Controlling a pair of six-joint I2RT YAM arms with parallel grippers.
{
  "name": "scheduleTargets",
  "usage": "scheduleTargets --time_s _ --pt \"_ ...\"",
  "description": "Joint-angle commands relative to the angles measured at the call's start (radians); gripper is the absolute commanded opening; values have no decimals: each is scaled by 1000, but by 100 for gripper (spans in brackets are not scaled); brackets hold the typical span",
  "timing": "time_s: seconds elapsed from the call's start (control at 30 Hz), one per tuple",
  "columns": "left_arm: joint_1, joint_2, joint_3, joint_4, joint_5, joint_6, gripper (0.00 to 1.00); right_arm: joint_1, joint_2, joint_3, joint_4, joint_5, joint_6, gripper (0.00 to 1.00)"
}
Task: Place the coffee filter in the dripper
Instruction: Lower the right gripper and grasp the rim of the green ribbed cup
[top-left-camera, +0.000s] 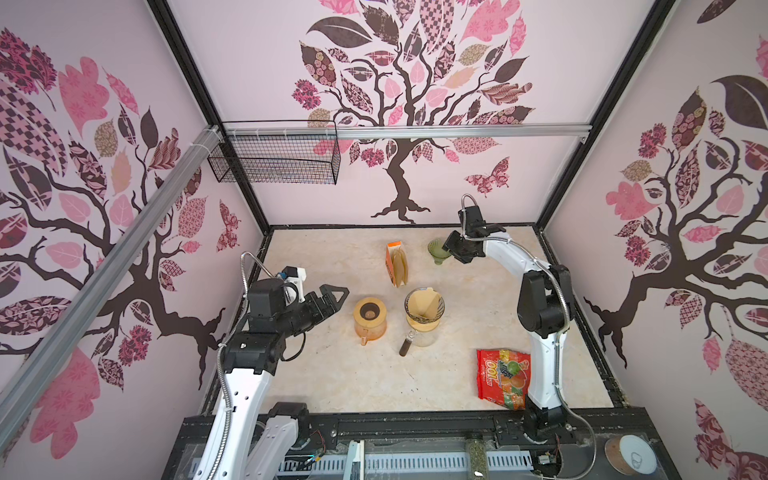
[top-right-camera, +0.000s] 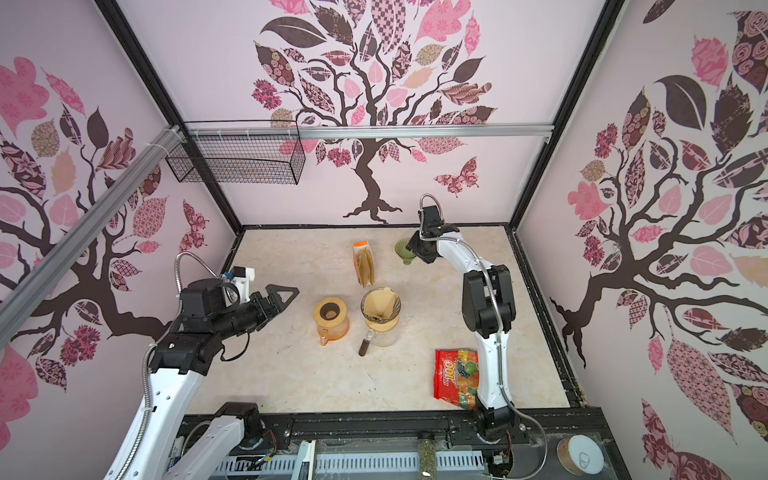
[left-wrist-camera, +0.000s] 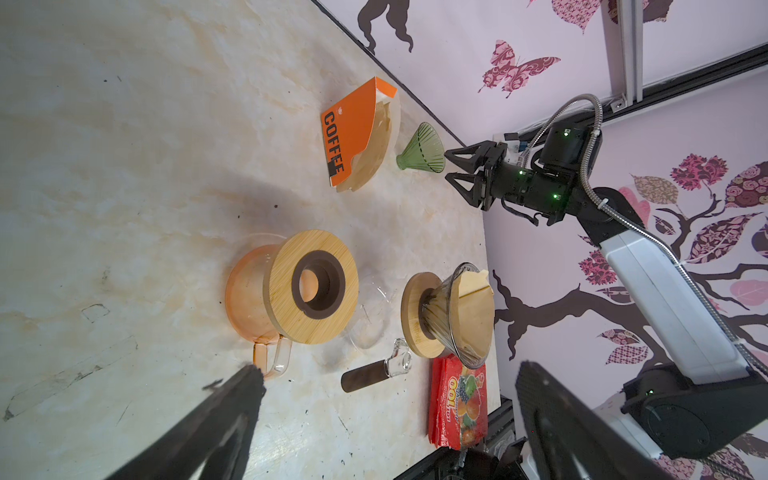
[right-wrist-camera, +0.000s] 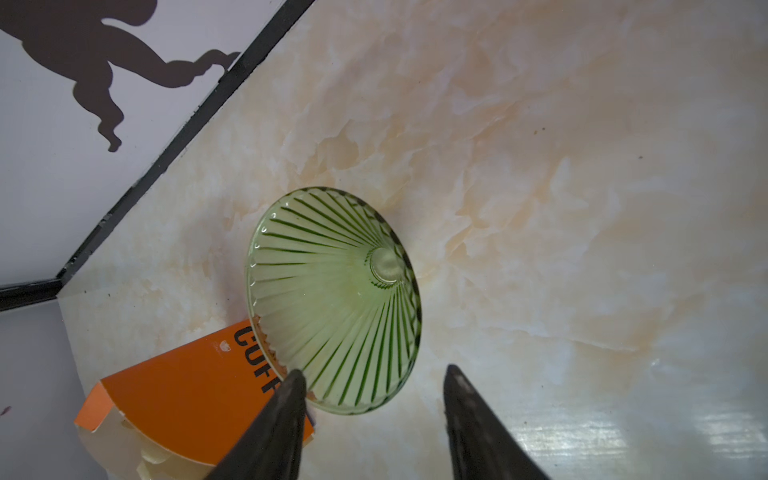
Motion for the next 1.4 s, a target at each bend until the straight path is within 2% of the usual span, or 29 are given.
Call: scheduleTargets --time_s 0.0,0.2,0.43,0.93,1.37 --pt "11 -1 -27 9 6 -3 98 -3 45 40 -27 -18 19 48" --pt "17 0 -28 6 2 -3 98 -4 61 45 -30 -22 25 42" --pt "21 2 -27 2 0 -4 98 -8 70 50 -29 -25 27 30" --pt "23 3 -29 -3 -6 -6 98 -22 93 55 -34 -44 91 23" --pt "30 -2 -37 -3 -5 -13 98 -28 85 57 -37 -53 118 11"
